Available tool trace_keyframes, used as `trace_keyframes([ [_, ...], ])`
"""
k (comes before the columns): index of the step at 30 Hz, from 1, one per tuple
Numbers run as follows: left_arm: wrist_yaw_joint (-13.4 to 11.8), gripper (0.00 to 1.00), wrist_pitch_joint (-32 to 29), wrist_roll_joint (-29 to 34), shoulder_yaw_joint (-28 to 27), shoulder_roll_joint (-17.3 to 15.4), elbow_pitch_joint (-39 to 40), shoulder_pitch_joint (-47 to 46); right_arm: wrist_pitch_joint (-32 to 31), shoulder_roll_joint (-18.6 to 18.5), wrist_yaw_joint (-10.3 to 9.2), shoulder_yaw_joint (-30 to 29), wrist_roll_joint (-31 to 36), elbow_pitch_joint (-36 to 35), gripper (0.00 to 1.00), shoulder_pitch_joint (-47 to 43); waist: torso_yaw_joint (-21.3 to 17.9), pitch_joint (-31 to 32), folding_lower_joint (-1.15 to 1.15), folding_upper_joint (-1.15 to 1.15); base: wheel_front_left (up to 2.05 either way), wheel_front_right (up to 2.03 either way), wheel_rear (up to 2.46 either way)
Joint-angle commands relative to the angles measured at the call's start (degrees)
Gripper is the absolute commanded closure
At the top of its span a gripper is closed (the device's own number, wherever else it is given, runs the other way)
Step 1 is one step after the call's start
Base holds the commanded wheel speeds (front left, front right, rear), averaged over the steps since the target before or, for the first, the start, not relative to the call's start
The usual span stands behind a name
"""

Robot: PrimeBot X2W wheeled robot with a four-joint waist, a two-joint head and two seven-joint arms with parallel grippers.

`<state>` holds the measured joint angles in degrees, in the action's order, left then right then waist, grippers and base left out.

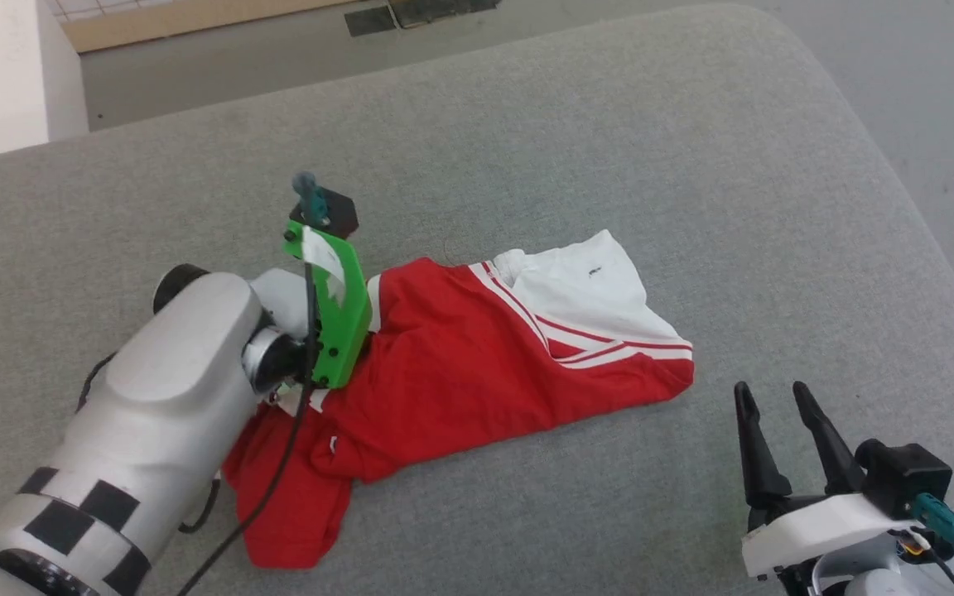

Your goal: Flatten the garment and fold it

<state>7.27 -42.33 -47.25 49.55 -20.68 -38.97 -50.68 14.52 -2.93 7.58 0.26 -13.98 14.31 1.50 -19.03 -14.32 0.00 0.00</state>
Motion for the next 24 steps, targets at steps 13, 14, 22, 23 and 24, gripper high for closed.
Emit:
trace_keyframes([
  [13, 0.22, 1.00, 19.55, -1.73, 0.27, -0.85, 1.06, -5.59, 0.47, 0.05, -0.09, -0.73, 1.01, 0.96, 0.00, 0.78, 3.95, 4.70, 0.00, 0.00, 0.00, 0.00, 0.00],
  [14, 0.22, 1.00, 22.67, -1.04, 0.07, -0.94, 1.03, -6.47, 0.47, 0.05, -0.09, -0.92, 1.26, 1.03, 0.00, 0.68, 4.40, 5.20, 0.00, 0.00, 0.00, 0.00, 0.00],
  [22, -0.44, 1.00, 49.77, 9.46, 0.27, -0.93, 1.69, -13.91, 0.47, 0.05, -0.09, -2.77, 1.96, 1.38, 0.00, -0.40, 8.92, 8.08, 0.00, 0.00, 0.00, 0.00, 0.00],
  [23, -1.22, 1.00, 53.36, 11.29, 0.26, -0.81, 1.80, -14.83, 0.47, 0.05, -0.09, -2.91, 1.92, 1.46, 0.00, -0.60, 9.74, 8.38, 0.00, 0.00, 0.00, 0.00, 0.00],
  [24, -1.72, 1.00, 55.11, 12.82, 0.40, -0.66, 2.08, -15.49, 0.47, 0.05, -0.09, -3.07, 1.91, 1.54, 0.00, -0.79, 10.52, 8.65, 0.00, 0.00, 0.00, 0.00, 0.00],
])
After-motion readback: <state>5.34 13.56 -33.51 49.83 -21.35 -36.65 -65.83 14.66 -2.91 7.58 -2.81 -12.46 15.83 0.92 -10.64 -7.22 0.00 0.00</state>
